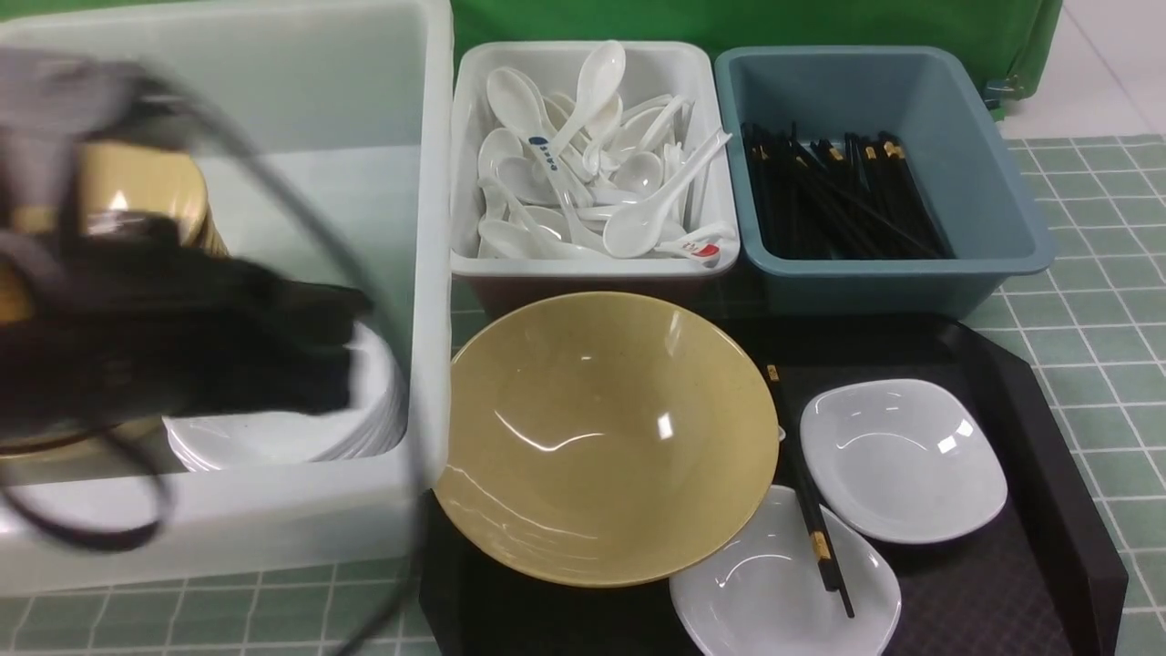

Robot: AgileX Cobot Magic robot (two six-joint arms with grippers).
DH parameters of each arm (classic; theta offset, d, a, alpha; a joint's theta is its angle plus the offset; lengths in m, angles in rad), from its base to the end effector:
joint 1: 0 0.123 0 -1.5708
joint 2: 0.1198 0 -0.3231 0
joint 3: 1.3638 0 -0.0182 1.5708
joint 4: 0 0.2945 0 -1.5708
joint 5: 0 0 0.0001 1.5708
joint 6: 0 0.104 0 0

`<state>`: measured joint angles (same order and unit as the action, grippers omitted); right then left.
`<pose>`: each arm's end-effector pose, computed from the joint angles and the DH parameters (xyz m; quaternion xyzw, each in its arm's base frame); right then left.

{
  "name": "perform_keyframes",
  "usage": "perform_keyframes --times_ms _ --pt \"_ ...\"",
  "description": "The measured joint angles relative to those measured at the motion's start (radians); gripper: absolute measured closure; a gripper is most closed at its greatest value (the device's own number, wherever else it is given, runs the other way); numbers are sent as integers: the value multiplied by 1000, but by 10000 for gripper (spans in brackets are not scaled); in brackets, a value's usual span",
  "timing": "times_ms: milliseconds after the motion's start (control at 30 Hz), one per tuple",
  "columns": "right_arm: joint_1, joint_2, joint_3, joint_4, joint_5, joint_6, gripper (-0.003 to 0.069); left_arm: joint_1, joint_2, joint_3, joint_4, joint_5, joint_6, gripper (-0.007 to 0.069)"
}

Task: On blue table put chopsticks spoon bowls plates into blue grey white boxes.
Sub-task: 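Grasp the large bowl on the tray by its rim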

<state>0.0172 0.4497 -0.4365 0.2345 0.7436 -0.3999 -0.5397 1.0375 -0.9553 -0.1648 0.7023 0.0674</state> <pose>0.1013 0.0181 0.2744 -0.1430 0.8835 0.0245 0.4453 0.2038 -0.1350 0.3726 0.2371 0.8721 -0.1713 0.3924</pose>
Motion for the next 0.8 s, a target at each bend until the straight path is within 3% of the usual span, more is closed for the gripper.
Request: perform_keyframes --times_ms 200,333,467,667,800 --pt "35 8 24 88 -39 -95 622 -212 372 -284 89 209 7 620" --pt "34 8 81 128 -76 -100 622 -256 586 -415 184 235 -21 620" --pt "34 8 91 138 -89 -100 622 -258 725 -482 201 235 -39 620" --pt "34 8 92 146 -126 -101 622 -258 957 -623 9 233 24 620" --pt "34 8 93 148 -128 -101 621 -257 1030 -683 -222 194 116 620"
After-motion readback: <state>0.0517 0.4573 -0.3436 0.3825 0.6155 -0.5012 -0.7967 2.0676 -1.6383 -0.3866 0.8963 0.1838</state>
